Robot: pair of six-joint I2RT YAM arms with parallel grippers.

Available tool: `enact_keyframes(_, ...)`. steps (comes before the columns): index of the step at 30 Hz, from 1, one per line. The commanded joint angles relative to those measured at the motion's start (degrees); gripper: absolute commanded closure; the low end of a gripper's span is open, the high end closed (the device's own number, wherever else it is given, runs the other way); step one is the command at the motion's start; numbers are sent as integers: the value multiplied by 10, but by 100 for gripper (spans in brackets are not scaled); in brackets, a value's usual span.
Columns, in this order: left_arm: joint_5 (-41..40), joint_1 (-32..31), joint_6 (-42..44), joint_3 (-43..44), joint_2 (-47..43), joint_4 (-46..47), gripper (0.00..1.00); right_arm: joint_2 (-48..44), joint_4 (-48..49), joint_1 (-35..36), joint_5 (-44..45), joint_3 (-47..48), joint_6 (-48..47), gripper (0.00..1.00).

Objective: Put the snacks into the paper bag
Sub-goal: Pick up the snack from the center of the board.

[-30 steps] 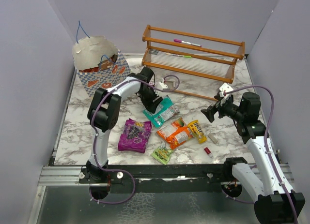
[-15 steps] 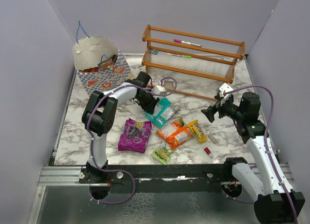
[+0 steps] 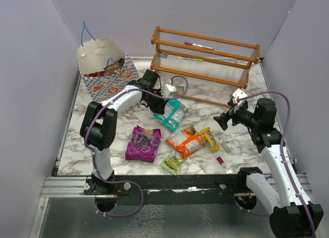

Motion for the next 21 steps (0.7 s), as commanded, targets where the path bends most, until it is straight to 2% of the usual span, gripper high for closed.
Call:
enact_keyframes(1,14,-3,25,27,-69,-9,100,-7,10,-2,-1,-5,-7,1)
enact_keyframes(14,-21,-4,57,27,-203,-1,100,-12,10,-2,-5,-6,-9,0)
enact_keyframes(21,-73,-4,51,45,-278,32,100,-14,9,-3,-6,-5,-9,0)
